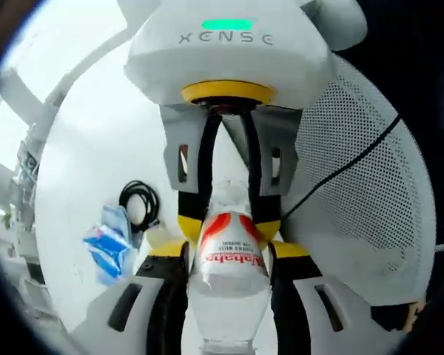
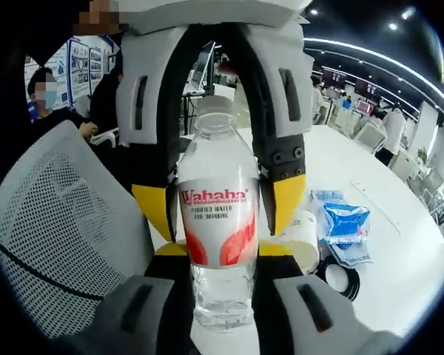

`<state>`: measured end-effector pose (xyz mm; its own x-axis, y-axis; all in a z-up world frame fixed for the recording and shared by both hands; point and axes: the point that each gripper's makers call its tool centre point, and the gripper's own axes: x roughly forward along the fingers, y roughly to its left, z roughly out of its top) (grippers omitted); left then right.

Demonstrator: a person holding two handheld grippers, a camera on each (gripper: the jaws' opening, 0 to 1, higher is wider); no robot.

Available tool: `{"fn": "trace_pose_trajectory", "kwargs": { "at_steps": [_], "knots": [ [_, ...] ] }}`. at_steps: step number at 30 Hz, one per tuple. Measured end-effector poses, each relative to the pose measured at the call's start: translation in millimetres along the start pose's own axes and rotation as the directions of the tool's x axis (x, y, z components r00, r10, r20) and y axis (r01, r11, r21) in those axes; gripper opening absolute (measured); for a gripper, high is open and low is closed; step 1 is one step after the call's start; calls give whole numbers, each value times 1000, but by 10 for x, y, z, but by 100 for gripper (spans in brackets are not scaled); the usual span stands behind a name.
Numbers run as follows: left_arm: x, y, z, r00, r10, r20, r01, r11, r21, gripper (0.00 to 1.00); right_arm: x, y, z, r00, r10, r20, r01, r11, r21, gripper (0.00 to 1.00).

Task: Arrange the tabletop items into an orderly group along one side of the table until the central work area is clear of visible clutter.

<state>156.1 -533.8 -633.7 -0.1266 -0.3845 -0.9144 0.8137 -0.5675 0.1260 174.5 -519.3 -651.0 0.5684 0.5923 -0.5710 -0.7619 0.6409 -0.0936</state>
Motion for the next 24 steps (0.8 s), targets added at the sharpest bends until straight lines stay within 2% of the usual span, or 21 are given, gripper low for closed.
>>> {"fn": "trace_pose_trajectory", "kwargs": {
  "at_steps": [3,6,7,8,9,12,14,16,17,19,23,24],
  "knots": [
    [-67,60,-7,999,24,40,-23,999,-32,43,-13,-10,40,1000,-6,18,6,1000,15,26],
    [-146,90,13,992,47,118,-35,994,-104,49,-24,-49,75,999,-16,34,15,999,34,27],
    [-218,125,3,985,73,155,-50,988,-145,51,-35,-72,95,999,-20,49,17,998,58,27],
    [-243,137,-7,983,83,161,-59,987,-150,53,-39,-78,99,999,-21,50,18,999,50,27],
    [-313,181,29,971,108,213,-75,984,-159,54,-46,-82,100,998,-27,48,25,999,37,27],
    [-511,274,0,949,168,267,-93,958,-271,53,-82,-83,115,998,-20,60,17,999,50,27],
    [-575,313,-16,939,190,289,-96,946,-309,53,-83,-91,124,997,-25,68,21,999,50,27],
    [-671,391,-89,926,240,291,-133,929,-345,54,-89,-101,141,997,-27,74,23,998,57,28],
    [-697,404,-127,925,249,286,-139,925,-355,55,-89,-109,143,997,-32,74,28,998,55,28],
    [-743,422,-170,916,273,292,-138,902,-409,56,-102,-134,157,996,-41,83,37,998,60,28],
    [-774,409,-160,887,319,333,-118,856,-503,55,-112,-164,188,994,-55,93,49,996,72,28],
    [-760,399,-164,882,330,336,-108,836,-537,55,-113,-169,205,993,-61,99,54,996,70,28]
  ]
}}
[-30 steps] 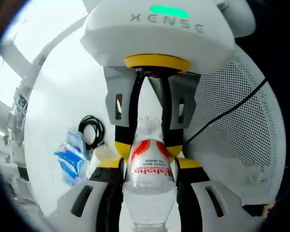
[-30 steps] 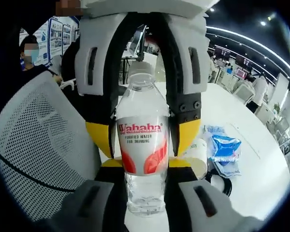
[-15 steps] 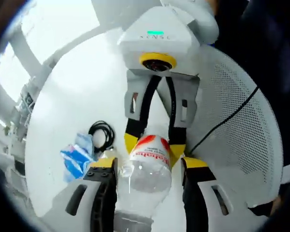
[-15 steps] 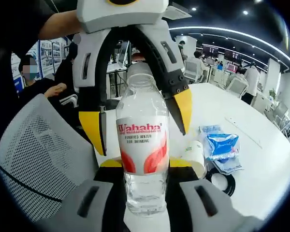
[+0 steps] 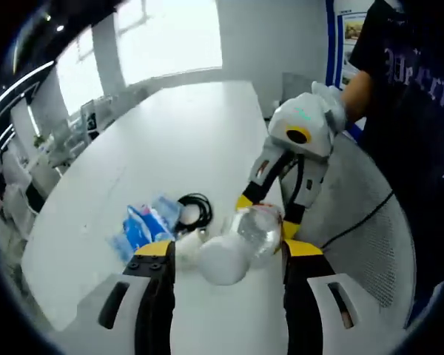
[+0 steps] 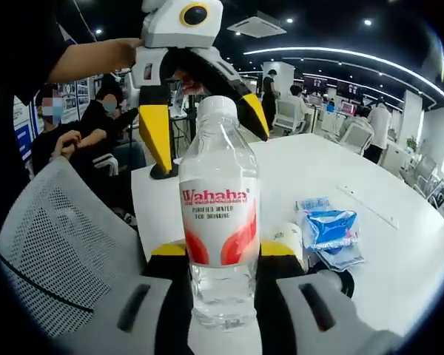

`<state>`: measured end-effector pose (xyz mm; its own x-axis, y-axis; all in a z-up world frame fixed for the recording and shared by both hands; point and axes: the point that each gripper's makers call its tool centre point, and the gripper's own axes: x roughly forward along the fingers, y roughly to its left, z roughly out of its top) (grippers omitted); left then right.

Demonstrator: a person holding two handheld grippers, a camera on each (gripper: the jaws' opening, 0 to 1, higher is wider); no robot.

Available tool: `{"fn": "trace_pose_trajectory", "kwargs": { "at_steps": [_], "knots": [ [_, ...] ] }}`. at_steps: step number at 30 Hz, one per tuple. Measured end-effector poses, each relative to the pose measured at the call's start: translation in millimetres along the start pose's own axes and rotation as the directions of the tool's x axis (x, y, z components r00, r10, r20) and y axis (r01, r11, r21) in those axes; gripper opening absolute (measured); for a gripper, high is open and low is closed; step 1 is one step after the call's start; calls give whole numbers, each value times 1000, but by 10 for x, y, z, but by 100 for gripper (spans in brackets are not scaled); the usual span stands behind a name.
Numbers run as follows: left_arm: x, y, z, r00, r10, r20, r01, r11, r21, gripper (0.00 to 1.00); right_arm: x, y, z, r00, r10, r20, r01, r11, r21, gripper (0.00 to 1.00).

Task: Arrange the tabletop items into an orderly group along one side of the table until the central work area is clear of visible clutter.

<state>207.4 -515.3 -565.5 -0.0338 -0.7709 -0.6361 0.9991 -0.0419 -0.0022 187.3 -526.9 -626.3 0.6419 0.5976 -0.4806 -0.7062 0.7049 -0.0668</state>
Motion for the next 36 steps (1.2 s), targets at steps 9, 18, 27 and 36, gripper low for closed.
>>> {"fn": "trace_pose_trajectory", "kwargs": {
  "at_steps": [9,18,27,36],
  "knots": [
    [30,54,49,983,111,143,-69,960,-273,55,23,-33,136,998,-43,45,43,999,14,29],
    [116,42,15,955,217,203,-89,860,-503,51,90,-54,256,993,-87,85,85,996,22,30],
    [139,86,73,907,325,270,-68,743,-665,44,98,-83,334,984,-133,119,128,991,45,30],
    [150,131,154,874,397,278,-95,703,-705,41,99,-71,357,979,-156,135,137,980,142,31]
  ]
}}
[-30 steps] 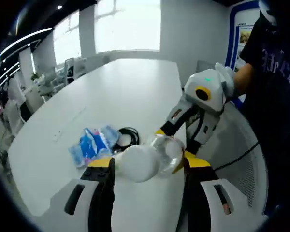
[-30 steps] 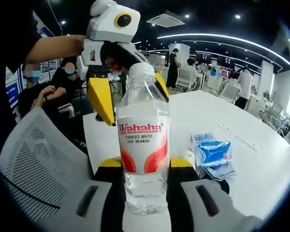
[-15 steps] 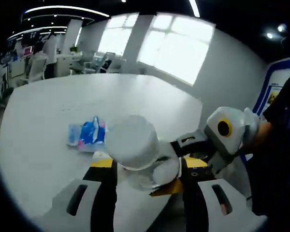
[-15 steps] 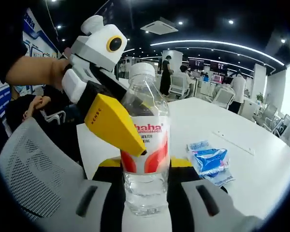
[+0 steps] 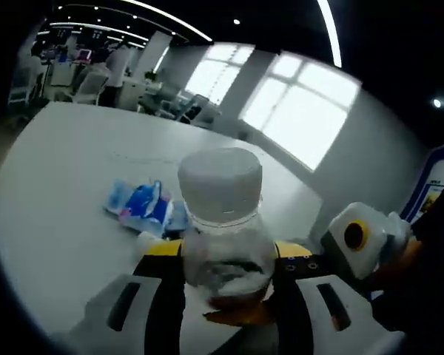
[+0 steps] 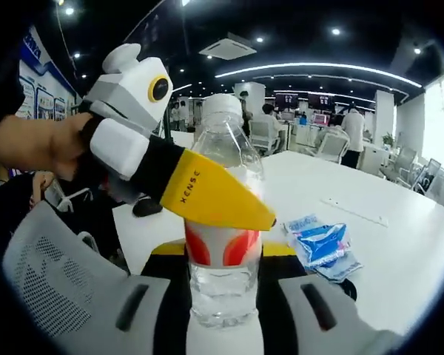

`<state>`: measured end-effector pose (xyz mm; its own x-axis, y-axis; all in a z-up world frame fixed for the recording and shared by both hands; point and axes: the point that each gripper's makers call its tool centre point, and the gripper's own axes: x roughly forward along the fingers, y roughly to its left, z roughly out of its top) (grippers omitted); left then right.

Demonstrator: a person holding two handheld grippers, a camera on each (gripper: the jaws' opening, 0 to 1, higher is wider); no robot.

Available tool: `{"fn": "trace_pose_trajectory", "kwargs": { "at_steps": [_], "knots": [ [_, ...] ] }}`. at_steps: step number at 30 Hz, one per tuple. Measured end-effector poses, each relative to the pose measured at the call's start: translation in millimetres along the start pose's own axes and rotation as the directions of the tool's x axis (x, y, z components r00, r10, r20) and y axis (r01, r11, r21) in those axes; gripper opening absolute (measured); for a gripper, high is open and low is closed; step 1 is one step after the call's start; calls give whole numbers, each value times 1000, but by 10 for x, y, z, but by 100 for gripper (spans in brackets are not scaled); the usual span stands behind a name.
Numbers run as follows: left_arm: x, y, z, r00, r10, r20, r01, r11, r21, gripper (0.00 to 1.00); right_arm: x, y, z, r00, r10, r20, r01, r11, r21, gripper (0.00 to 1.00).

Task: Arrange the tabletop items into an orderly group along one side of the table until the central work area is clear of visible clutter.

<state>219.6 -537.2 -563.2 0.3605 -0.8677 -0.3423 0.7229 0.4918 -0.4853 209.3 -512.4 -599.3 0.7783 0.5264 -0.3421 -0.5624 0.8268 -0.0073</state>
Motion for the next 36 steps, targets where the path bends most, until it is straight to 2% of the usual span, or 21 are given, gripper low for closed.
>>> {"fn": "trace_pose_trajectory", "kwargs": {
  "at_steps": [1,4,10,14,16,20,23,25,27,31,33,36],
  "knots": [
    [25,-12,18,1000,18,-9,-18,999,42,41,-1,-1,3,1000,-9,3,9,1000,24,31],
    [33,-50,35,999,30,-19,-28,995,100,39,2,-16,4,1000,-13,9,13,1000,25,31],
    [44,-54,85,999,42,-1,-41,986,162,37,29,-53,28,1000,-11,6,11,1000,20,34],
    [49,-43,92,998,57,-1,-55,973,223,35,131,-62,8,1000,14,-6,-14,1000,23,39],
    [59,-40,56,998,58,-6,-55,963,263,35,125,-30,-13,999,38,-10,-38,999,-6,40],
    [54,-15,6,998,55,-8,-51,960,277,35,143,22,-57,996,85,-34,-86,996,-36,41],
    [47,14,8,999,52,8,-53,964,261,35,146,34,-56,995,96,-23,-97,991,-90,43],
    [46,25,27,998,57,15,-59,961,269,35,149,44,-81,995,92,-29,-94,990,-108,53],
    [35,63,68,998,61,22,-65,960,273,35,156,27,-109,995,93,-26,-95,991,-96,71],
    [-18,239,166,995,93,41,-101,948,302,35,63,-58,-134,997,73,-33,-75,994,-82,78],
    [-41,311,196,994,102,45,-111,947,303,35,-8,-107,-100,998,58,-16,-59,996,-70,84],
    [-90,531,262,989,142,51,-151,933,326,36,-102,-189,-84,1000,30,-5,-30,999,-36,91]
  ]
}}
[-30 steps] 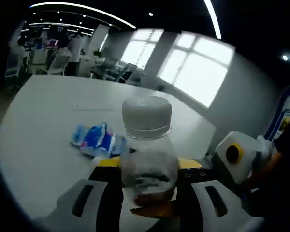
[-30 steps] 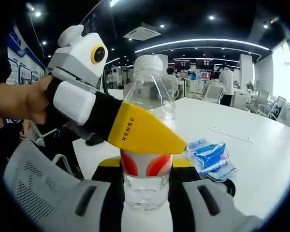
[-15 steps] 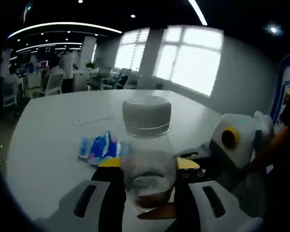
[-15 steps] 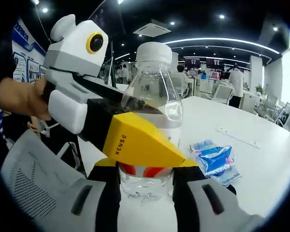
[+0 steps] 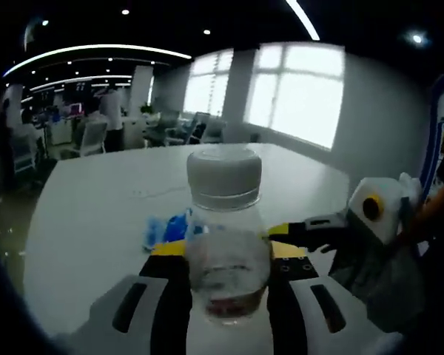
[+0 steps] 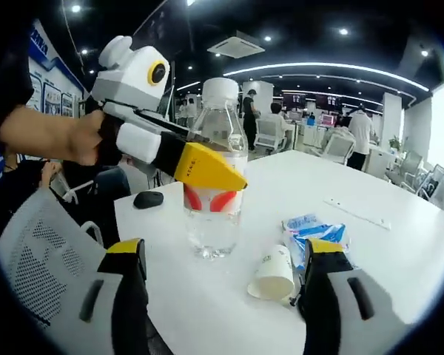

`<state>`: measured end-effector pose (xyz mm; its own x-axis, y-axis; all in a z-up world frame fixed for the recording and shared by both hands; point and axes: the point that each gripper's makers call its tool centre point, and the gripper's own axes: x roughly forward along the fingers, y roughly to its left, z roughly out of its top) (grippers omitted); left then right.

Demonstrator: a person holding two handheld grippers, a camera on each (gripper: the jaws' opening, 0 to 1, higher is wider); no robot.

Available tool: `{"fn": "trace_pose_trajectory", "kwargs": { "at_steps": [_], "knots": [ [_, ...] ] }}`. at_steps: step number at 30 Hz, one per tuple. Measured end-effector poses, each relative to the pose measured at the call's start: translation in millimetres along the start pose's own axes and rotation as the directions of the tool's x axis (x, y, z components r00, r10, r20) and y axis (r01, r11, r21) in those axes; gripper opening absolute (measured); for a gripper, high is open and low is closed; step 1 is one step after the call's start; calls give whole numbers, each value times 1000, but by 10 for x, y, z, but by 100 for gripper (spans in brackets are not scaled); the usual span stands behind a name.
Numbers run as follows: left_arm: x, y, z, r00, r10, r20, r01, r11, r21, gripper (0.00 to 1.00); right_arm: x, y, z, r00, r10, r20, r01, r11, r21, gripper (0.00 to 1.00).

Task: Arrange the tabletop items into an orderly group along one side of the table until the central work area is clear of visible clutter.

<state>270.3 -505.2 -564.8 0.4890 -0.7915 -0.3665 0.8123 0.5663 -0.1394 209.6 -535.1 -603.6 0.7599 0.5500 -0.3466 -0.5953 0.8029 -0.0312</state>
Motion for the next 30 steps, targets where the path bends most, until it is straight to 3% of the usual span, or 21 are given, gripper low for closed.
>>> {"fn": "trace_pose_trajectory", "kwargs": {
  "at_steps": [4,9,15,25,30],
  "knots": [
    [-6,263,19,999,40,3,-40,999,11,36,-110,-78,-1,1000,-29,7,29,1000,-2,100],
    [9,617,41,995,95,6,-95,995,31,36,-242,-173,-19,998,-63,5,63,998,-6,100],
    [76,887,15,992,123,1,-123,991,60,36,-378,-260,-10,995,-100,7,100,995,1,100],
    [288,1401,-193,980,194,-41,-191,979,66,37,-801,-494,41,980,-200,20,200,980,-13,100],
    [390,1600,-328,969,238,-58,-237,971,25,37,-986,-580,-90,968,-251,-11,251,968,-29,100]
  ]
}}
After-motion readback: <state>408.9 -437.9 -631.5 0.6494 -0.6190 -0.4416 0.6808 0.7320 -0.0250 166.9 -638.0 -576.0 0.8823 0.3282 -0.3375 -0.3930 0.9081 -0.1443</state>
